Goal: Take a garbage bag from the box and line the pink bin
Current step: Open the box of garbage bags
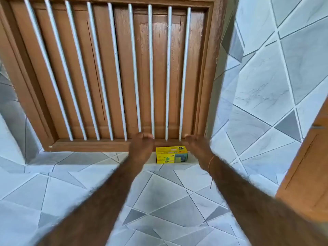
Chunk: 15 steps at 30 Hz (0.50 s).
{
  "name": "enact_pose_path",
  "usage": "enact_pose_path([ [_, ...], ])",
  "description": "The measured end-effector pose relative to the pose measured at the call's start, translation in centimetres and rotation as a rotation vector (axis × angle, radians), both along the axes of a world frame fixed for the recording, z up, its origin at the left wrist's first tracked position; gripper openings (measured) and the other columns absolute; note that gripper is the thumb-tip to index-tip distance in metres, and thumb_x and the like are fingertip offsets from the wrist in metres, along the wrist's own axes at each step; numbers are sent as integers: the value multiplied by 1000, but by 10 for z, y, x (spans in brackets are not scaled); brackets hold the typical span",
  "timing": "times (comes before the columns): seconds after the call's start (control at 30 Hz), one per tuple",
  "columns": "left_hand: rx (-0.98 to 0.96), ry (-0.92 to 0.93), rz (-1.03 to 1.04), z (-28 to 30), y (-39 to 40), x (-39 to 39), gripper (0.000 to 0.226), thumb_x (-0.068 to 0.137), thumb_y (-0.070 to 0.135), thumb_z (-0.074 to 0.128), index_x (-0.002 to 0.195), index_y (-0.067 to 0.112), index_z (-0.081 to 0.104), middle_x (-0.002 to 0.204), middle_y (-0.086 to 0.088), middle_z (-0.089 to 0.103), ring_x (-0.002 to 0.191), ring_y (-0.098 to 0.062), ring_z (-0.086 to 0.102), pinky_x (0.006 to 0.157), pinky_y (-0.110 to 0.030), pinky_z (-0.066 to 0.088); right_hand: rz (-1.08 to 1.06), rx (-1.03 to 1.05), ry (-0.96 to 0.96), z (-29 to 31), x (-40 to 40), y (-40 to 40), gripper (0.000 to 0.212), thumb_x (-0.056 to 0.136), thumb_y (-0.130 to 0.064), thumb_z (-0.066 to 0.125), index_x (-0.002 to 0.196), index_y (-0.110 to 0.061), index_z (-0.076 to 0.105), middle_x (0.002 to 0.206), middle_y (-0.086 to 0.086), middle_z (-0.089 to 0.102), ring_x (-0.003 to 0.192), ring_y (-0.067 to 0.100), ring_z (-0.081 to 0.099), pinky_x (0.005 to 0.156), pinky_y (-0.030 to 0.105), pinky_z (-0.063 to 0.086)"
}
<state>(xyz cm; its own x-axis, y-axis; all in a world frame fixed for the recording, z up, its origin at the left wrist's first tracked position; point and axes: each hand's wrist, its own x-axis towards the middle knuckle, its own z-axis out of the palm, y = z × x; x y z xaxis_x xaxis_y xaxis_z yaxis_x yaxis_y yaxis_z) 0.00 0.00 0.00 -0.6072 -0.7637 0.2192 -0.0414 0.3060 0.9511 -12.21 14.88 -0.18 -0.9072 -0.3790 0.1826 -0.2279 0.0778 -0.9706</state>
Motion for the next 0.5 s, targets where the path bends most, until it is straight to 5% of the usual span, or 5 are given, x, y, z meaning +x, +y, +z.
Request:
enact_pose_path([
  [0.1, -63, -140, -193, -40, -26, -23, 29, 63, 17, 61, 91, 17, 69, 90, 0, 72, 88, -24, 67, 74, -29, 51, 3, 160, 1, -30, -18, -20, 12, 89, -9, 63, 98, -4, 68, 93, 2, 58, 94, 20, 56, 73, 24, 40],
  [0.2, -286, -340, -299, -69, -44, -39, 67, 68, 15, 71, 132, 10, 51, 131, -3, 54, 124, -21, 49, 98, -23, 36, 18, 248, -36, -61, -39, -32, 17, 80, 3, 65, 76, -14, 62, 85, 5, 59, 87, 24, 57, 74, 32, 43],
  [0.37, -405, -383, -408, -98, -60, -64, 69, 56, 32, 66, 123, 26, 51, 125, -4, 58, 116, -25, 55, 96, -38, 46, 93, 221, -9, -73, -40, -35, 42, 73, 19, 62, 82, -21, 66, 81, 3, 67, 78, 16, 59, 71, 33, 50],
  [0.5, -117, -165, -498, -88, -58, -60, 58, 62, 9, 78, 114, 25, 58, 111, 0, 66, 103, -20, 62, 88, -33, 52, 145, 147, 0, -72, -39, -25, 45, 72, 19, 65, 100, -16, 70, 88, 4, 72, 78, 9, 63, 76, 32, 54],
])
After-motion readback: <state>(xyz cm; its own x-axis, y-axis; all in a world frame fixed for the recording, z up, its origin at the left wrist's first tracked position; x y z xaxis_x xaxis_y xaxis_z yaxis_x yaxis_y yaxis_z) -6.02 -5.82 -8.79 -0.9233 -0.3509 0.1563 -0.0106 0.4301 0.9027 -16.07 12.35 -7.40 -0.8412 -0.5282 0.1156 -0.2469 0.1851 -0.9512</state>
